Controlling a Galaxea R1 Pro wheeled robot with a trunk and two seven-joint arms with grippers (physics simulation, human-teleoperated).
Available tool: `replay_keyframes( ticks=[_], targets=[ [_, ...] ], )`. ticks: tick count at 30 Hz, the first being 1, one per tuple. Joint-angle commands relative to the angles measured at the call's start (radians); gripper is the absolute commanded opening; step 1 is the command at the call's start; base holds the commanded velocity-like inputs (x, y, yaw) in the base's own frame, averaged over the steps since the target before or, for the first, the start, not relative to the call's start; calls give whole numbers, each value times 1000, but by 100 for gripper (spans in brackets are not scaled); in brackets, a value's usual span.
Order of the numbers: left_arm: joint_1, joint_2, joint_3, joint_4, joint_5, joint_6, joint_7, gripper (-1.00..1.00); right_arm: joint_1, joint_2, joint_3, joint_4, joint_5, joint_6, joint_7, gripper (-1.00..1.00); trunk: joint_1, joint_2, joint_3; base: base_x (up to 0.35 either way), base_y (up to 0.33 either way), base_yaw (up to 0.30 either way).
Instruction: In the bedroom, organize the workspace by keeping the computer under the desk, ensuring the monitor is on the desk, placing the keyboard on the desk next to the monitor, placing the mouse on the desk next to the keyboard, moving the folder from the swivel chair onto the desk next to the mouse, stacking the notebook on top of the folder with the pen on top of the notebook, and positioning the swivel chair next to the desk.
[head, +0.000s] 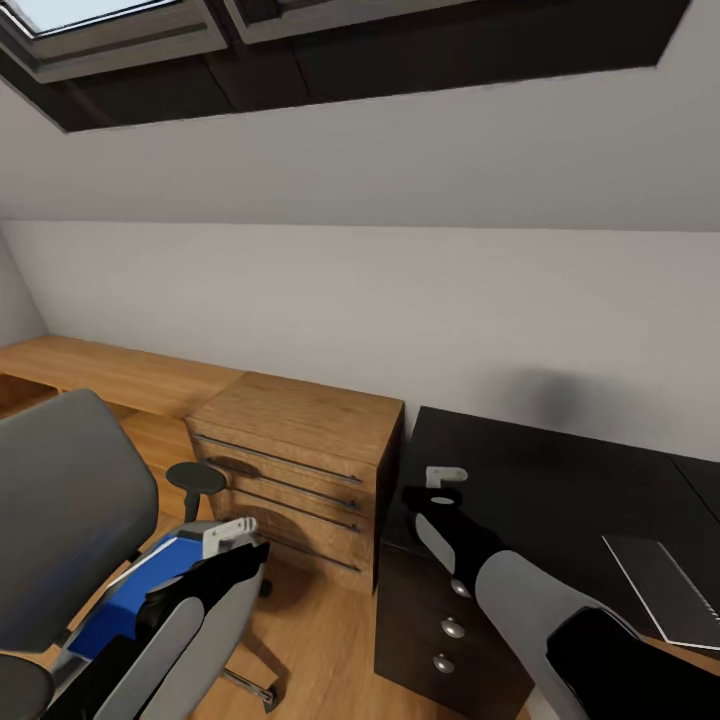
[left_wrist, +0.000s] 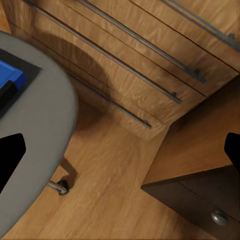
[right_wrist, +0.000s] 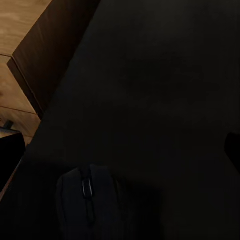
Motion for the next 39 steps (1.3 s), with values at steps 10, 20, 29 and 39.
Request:
replay_keyframes(
  ticks=[10,20,29,39],
  targets=[
    [-1,1,-1,-4,9,0,10,100,-1,7,10,-5,-6,93,-7,100,0,-1,-1,0,0,0],
    [-1,1,-1,-4,8,0,11,100,-1,9,12,-9,-7,137,5,100,8,-15,-7,0,0,0],
    [-1,1,-1,-4,7,-1,11,100,-1,9,18,-9,-6,139,12,100,42,-78,-36,0,0,0],
    [-1,1,-1,-4,7,-1,11,100,-1,10,18,-9,-6,202,12,100,81,-148,-67,0,0,0]
  ],
)
